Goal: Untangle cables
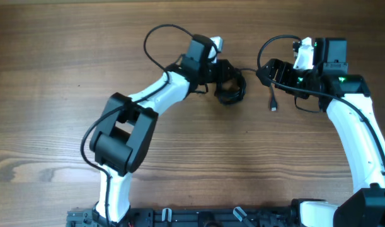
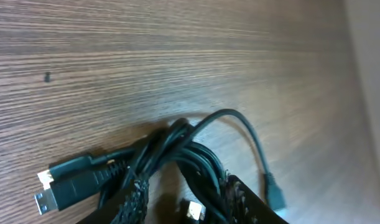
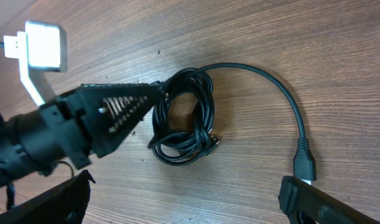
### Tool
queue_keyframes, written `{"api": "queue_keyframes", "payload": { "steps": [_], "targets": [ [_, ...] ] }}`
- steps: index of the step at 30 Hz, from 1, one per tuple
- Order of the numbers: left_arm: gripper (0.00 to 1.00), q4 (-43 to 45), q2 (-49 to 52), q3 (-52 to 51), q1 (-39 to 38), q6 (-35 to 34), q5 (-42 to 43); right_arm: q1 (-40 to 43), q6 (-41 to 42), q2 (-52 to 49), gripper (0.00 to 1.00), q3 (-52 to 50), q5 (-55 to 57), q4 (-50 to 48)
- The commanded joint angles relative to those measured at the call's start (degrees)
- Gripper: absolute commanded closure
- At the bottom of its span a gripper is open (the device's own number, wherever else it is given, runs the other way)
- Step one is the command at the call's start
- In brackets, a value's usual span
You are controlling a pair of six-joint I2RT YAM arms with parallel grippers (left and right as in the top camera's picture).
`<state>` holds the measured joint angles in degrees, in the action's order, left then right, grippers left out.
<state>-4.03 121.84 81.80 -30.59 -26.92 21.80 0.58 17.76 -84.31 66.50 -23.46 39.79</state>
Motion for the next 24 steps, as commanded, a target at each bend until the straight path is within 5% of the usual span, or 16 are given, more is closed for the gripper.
{"api": "queue_keyframes", "payload": {
  "steps": [1,5,11,13,17,24],
  "targets": [
    [0.60,0.4,1.6,0.0,-0.8,2.2,-6.9,-0.1,0.3,-0.7,0.01,1.1,1.0,0.2],
    [0.66,0.6,4.3,0.0,-1.8,5.4,-7.1,-0.1,0.3,-0.7,0.00,1.1,1.0,0.2],
    [0.55,1.9,8.3,0.0,-4.0,7.2,-9.4,-0.1,0.3,-0.7,0.00,1.1,1.0,0.3],
    [0.62,1.8,8.3,0.0,-4.0,7.2,-9.5,-0.1,0.3,-0.7,0.00,1.1,1.0,0.4],
    [0.91,1.7,8.3,0.0,-4.0,7.2,-9.5,-0.1,0.3,-0.7,0.00,1.1,1.0,0.4],
    [0.83,-1.6,8.4,0.0,-5.3,7.0,-12.9,-0.1,0.3,-0.7,0.00,1.1,1.0,0.3]
  ]
}}
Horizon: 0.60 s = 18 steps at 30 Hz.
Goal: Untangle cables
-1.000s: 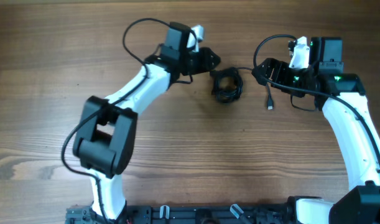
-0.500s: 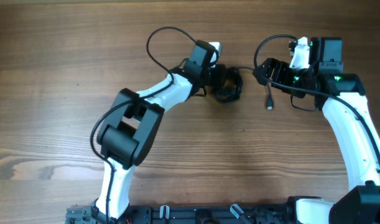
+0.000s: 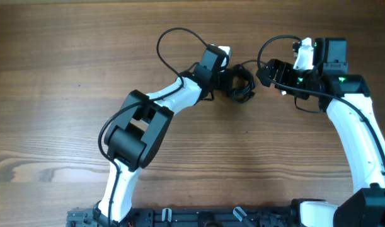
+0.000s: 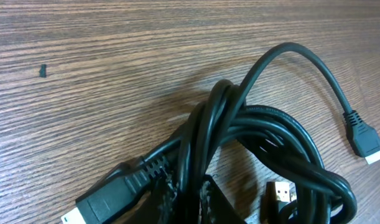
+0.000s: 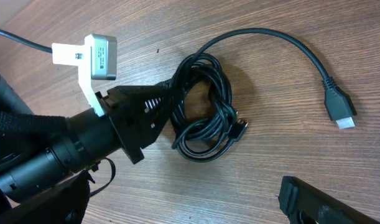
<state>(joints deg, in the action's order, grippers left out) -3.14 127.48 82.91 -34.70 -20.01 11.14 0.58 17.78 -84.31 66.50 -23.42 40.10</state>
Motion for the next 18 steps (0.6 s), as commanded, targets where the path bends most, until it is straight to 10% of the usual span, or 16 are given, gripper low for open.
{"api": "queue_keyframes", "payload": {
  "steps": [1,7,18],
  "targets": [
    [0.87,-2.5,2.7,-1.2,-1.5,0.1,-2.3,-0.1,0.3,-0.7,0.00,1.1,0.9,0.0],
    [0.96,-3.0,1.9,-1.2,-1.5,0.1,0.7,-0.1,-0.3,-0.7,0.00,1.1,0.9,0.2],
    [0.96,-4.4,-13.9,-1.1,9.3,0.1,49.0,-0.2,-8.8,-0.7,0.03,1.1,-3.3,-1.4]
  ]
}}
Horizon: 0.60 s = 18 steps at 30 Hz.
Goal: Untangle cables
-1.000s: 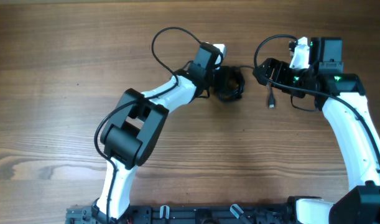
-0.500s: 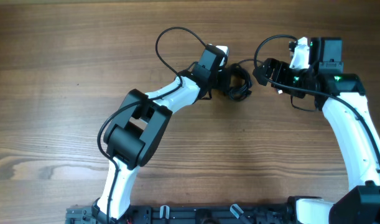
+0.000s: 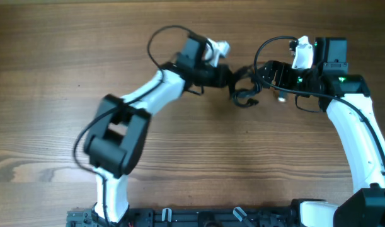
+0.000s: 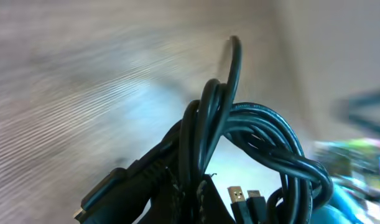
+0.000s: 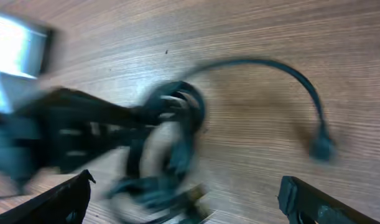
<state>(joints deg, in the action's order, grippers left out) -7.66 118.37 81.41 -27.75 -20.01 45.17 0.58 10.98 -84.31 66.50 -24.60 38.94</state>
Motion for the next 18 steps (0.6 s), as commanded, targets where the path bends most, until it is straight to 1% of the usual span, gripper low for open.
{"api": "queue_keyframes", "payload": {
  "steps": [1,3,5,7,9,11,12,13,15,17,18],
  "targets": [
    [0.96,0.1,-4.9,0.3,2.8,0.1,15.3,-0.3,-2.1,-0.7,0.06,1.1,-3.0,-0.3],
    [0.96,-0.4,-4.9,0.3,3.3,0.2,15.4,-0.9,-3.8,-0.7,0.10,1.1,-5.2,-0.5],
    [0.96,-0.8,-4.9,0.3,3.3,0.3,15.3,-1.7,-3.4,-0.7,0.14,1.1,-5.7,-1.1],
    [0.96,-1.1,-4.9,0.3,3.2,0.3,15.2,-2.4,-3.3,-0.7,0.15,1.1,-8.5,-2.4],
    [0.96,-1.4,-4.9,0.3,3.2,0.3,15.2,-3.1,-3.2,-0.7,0.18,1.1,-11.8,-3.3],
    [0.96,-1.3,-4.9,0.3,3.2,0.3,15.2,-3.9,-2.3,-0.9,0.21,1.1,-10.8,-3.0],
    [0.96,-0.9,-4.9,0.3,3.2,0.3,15.3,-4.5,-0.7,-1.9,0.25,0.5,-7.9,-2.4],
    [0.96,-0.7,-4.9,0.3,3.2,0.3,15.3,-4.5,1.4,-2.9,0.32,0.3,-5.1,-1.8],
    [0.96,-0.5,-4.9,0.3,3.3,0.3,15.3,-4.5,7.3,-5.4,0.35,0.3,0.3,-0.7],
    [0.96,-0.4,-4.9,0.3,3.3,0.3,15.3,-4.5,7.7,-8.3,0.39,0.3,0.4,-1.3],
    [0.96,0.0,-4.9,0.4,3.3,0.3,15.5,-4.5,8.0,-9.8,0.42,0.3,0.1,-1.7]
  ]
}}
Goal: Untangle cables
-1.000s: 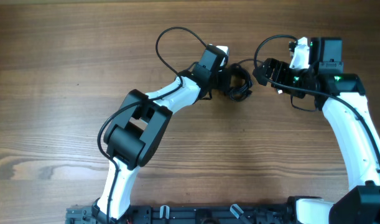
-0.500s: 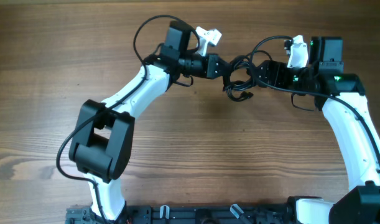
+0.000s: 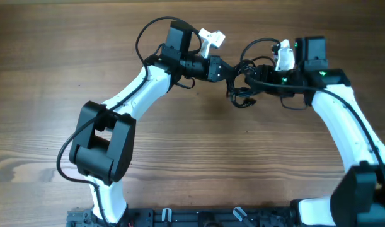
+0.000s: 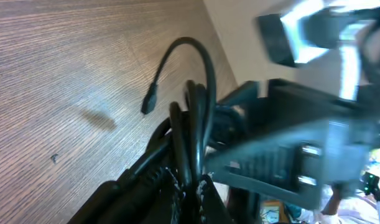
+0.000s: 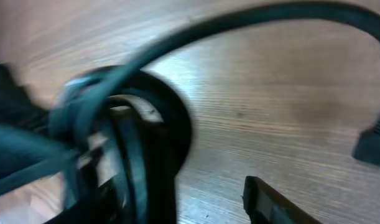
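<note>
A tangled bundle of black cables (image 3: 241, 94) hangs between the two arms, lifted off the wooden table (image 3: 47, 107). My left gripper (image 3: 228, 70) is shut on several of its strands (image 4: 191, 140), coming in from the left. One free end with a small plug (image 4: 150, 100) arcs out over the wood. My right gripper (image 3: 251, 74) is open right against the bundle from the right. In the blurred right wrist view the coil (image 5: 130, 134) fills the left half of the right gripper (image 5: 171, 208), and only its right finger (image 5: 270, 199) shows.
Each arm's own black cable loops above its wrist at the far side of the table, the left's (image 3: 148, 31) and the right's (image 3: 258, 45). The right arm's body (image 4: 289, 149) fills the right of the left wrist view, very close.
The left gripper has carried the bundle a little further back. The right gripper has closed in on it, so the coil now sits between its open fingers.
The bundle lay on the table with the left gripper shut on it and the right gripper open off to the right, a plug end near it. The left arm then shifted the bundle rightward, then held it raised. Now both grippers meet at the bundle.
</note>
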### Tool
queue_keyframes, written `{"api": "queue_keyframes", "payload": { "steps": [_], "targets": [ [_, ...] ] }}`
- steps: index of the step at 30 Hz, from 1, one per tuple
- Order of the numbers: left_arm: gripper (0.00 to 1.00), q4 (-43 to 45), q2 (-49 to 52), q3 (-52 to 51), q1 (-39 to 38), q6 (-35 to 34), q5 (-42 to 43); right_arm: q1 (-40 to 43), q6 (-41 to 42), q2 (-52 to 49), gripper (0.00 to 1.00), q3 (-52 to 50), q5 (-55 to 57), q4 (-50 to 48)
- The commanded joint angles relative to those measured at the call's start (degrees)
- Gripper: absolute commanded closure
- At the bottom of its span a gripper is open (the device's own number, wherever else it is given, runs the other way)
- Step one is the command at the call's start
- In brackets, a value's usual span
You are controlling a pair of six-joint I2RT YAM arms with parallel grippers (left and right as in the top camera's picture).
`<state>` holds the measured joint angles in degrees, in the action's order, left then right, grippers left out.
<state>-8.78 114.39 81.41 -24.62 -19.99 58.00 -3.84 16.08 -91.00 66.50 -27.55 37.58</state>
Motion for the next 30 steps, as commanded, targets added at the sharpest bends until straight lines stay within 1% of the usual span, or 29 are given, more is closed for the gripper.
{"api": "queue_keyframes", "payload": {
  "steps": [1,2,3,4,5,9,12,14,18,19,21,23,24,25,26,27,28,30],
  "targets": [
    [0.96,2.2,-0.9,0.4,0.4,0.2,3.6,-0.1,3.7,-4.3,0.56,0.3,3.1,-0.4],
    [0.96,3.3,-0.9,0.4,0.6,0.0,4.6,-0.1,4.1,-5.0,0.66,0.3,3.2,-0.5],
    [0.96,5.2,-1.0,0.4,1.3,-0.7,6.5,-0.1,5.9,-5.9,0.80,0.3,3.9,-0.5],
    [0.96,7.1,-1.1,0.4,2.1,-2.5,7.2,-0.1,7.0,-6.2,0.90,0.3,4.5,-0.6],
    [0.96,9.0,-1.3,0.4,3.3,-5.5,7.2,-0.1,8.2,-6.5,0.94,0.3,5.6,-0.7],
    [0.96,14.8,-2.8,0.4,7.5,-11.1,10.9,-0.1,8.5,-6.5,0.96,0.3,7.3,-0.6],
    [0.96,14.8,-4.5,0.4,10.7,-12.0,11.0,-0.1,8.5,-6.5,0.96,0.3,7.5,-0.5],
    [0.96,14.8,-5.9,0.4,14.4,-12.4,11.0,-0.1,8.7,-6.5,0.96,0.3,8.0,-0.3],
    [0.96,14.5,-7.5,0.4,18.9,-14.8,10.0,-0.1,9.2,-6.5,0.96,0.3,8.8,0.2],
    [0.96,14.1,-7.6,0.4,19.6,-15.5,9.4,-0.1,6.6,-6.5,0.96,0.3,7.4,-0.2],
    [0.96,11.9,-7.6,0.3,19.3,-14.9,8.9,-0.1,-3.0,-6.5,0.96,0.3,0.7,-0.7],
    [0.96,7.6,-7.6,0.3,17.8,-11.1,6.2,-0.1,-10.2,-6.5,0.96,0.3,-5.3,0.2],
    [0.96,4.2,-7.6,0.3,16.7,-8.4,2.9,-0.4,-15.8,-6.5,0.95,0.3,-9.4,1.8],
    [0.96,1.4,-7.6,0.3,15.9,-6.9,-1.2,-1.1,-18.9,-6.4,0.92,0.3,-9.7,3.8],
    [0.96,-0.7,-7.6,0.3,15.4,-6.9,-5.1,-2.0,-20.7,-6.2,0.81,0.3,-8.1,5.5],
    [0.96,-1.7,-7.6,0.3,15.3,-6.9,-7.3,-2.7,-20.5,-5.9,0.67,0.3,-5.5,6.1],
    [0.96,-2.6,-7.6,0.3,15.3,-6.9,-9.4,-3.4,-19.0,-5.4,0.57,0.3,-2.3,6.1],
    [0.96,-3.6,-7.6,0.3,15.3,-5.8,-10.8,-3.6,-14.3,-4.2,0.41,0.3,1.2,4.8]
  ]
}}
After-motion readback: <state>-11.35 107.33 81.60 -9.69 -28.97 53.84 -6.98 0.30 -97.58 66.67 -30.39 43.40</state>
